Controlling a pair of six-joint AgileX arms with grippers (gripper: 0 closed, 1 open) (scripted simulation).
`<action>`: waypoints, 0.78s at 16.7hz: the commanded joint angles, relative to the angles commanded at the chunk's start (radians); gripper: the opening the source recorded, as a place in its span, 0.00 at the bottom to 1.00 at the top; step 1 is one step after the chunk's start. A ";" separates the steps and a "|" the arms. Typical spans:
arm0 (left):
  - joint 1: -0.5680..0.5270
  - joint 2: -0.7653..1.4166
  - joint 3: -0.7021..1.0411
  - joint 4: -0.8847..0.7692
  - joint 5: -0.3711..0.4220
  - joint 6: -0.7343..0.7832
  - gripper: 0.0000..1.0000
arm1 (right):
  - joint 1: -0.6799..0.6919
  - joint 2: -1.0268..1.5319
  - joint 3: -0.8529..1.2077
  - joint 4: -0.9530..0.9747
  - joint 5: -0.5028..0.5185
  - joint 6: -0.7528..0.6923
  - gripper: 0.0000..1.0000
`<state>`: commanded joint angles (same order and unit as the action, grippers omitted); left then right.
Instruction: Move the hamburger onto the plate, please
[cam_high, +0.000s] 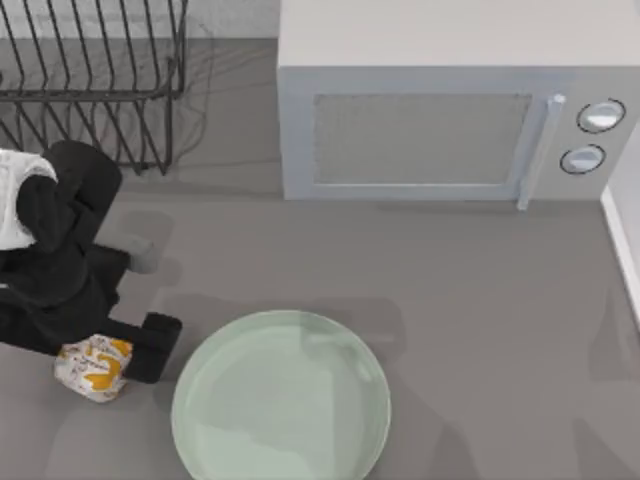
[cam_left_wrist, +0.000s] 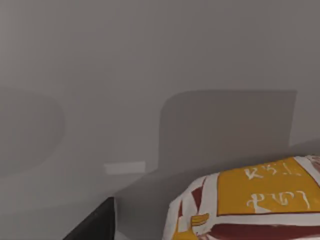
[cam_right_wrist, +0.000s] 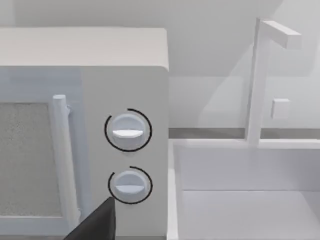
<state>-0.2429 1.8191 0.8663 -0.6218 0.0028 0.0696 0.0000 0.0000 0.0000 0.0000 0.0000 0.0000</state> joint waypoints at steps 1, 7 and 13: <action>0.000 0.000 0.000 0.000 0.000 0.000 0.55 | 0.000 0.000 0.000 0.000 0.000 0.000 1.00; 0.000 0.000 0.000 0.000 0.000 0.000 0.10 | 0.000 0.000 0.000 0.000 0.000 0.000 1.00; 0.000 0.000 0.000 0.000 0.000 0.000 0.00 | 0.000 0.000 0.000 0.000 0.000 0.000 1.00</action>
<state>-0.2429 1.8191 0.8663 -0.6218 0.0028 0.0696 0.0000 0.0000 0.0000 0.0000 0.0000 0.0000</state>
